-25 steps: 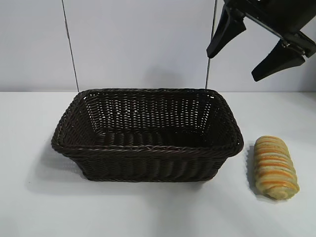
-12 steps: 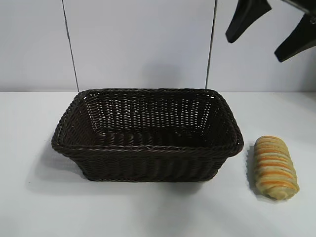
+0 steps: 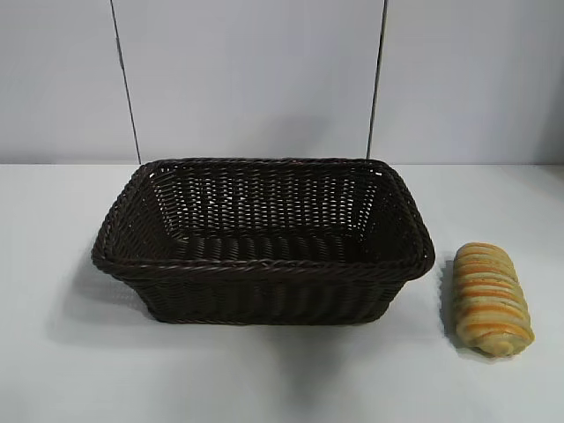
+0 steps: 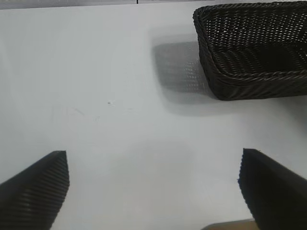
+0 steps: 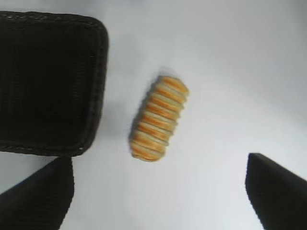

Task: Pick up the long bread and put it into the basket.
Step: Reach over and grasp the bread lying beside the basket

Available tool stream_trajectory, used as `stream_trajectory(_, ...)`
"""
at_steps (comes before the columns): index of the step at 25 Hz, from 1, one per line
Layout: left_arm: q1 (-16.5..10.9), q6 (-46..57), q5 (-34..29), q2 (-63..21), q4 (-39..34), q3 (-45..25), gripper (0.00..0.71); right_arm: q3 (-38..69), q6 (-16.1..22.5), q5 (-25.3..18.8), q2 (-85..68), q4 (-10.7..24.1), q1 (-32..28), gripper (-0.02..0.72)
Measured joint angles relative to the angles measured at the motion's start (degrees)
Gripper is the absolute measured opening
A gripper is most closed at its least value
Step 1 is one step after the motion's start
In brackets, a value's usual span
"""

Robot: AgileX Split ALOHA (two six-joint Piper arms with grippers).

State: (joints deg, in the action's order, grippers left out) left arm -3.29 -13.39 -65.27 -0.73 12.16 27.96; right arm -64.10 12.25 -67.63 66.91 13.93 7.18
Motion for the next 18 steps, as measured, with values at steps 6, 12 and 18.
stream_trajectory(6,1.87,0.00,0.06,0.00,-0.06,0.00,0.695,12.83,3.40,14.61,1.12,-1.35,0.00,0.695)
stream_trajectory(12,2.96,0.00,0.04,0.00,0.03,0.00,0.695,17.07,4.48,25.68,9.36,-4.75,0.00,0.695)
stream_trajectory(18,2.96,0.00,0.04,0.00,1.65,0.00,0.695,17.07,4.59,34.10,19.40,-6.06,0.00,0.695)
